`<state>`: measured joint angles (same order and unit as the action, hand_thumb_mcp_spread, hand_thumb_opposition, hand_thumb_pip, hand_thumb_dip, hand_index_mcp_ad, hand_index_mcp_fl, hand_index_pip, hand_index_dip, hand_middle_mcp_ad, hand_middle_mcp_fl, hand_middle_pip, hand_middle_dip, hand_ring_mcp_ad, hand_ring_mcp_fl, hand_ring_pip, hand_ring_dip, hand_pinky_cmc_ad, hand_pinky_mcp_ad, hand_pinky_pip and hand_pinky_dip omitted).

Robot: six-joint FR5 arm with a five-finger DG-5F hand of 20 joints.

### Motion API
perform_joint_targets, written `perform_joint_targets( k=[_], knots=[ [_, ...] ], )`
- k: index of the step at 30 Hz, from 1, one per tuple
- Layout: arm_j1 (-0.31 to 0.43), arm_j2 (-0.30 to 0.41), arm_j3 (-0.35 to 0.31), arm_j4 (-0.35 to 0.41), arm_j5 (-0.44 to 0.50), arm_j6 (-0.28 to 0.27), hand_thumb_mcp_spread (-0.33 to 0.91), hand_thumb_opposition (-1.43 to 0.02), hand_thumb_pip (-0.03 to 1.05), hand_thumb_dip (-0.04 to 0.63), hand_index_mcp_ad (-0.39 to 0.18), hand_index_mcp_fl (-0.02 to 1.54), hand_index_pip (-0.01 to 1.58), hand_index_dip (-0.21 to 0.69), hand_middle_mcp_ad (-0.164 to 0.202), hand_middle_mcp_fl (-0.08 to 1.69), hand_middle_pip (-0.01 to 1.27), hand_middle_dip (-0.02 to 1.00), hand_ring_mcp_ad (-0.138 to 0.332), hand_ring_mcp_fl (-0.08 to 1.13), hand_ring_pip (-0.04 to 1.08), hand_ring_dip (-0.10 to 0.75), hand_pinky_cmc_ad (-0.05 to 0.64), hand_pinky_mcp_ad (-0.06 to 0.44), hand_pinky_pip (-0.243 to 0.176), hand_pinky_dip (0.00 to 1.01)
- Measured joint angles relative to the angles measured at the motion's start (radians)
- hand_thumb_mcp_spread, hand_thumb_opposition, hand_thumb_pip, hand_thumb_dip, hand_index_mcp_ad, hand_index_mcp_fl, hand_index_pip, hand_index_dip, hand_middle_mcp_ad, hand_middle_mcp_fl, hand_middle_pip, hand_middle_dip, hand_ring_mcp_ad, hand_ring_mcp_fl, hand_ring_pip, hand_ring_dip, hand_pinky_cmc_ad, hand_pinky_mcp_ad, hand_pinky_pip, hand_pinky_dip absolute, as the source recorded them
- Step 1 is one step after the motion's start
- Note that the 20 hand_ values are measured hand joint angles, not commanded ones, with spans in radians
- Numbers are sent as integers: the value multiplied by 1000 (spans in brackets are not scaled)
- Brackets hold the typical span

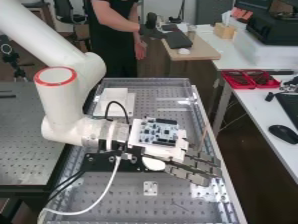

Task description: Grab the drill bit and place it in the clear container

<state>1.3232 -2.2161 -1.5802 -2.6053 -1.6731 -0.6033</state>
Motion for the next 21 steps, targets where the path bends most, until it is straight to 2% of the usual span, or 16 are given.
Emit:
perform_joint_targets(
  k=[14,21],
  knots=[
    [-2,-15,13,-3,-9,6,569,-831,506,232,-134,319,1386,325,94,77,141,155,113,14,91,10,293,129,-77,190],
    [-4,-18,12,6,-16,33,613,-890,534,239,-152,436,1440,309,94,75,141,154,113,14,91,10,298,129,-77,190]
  ],
)
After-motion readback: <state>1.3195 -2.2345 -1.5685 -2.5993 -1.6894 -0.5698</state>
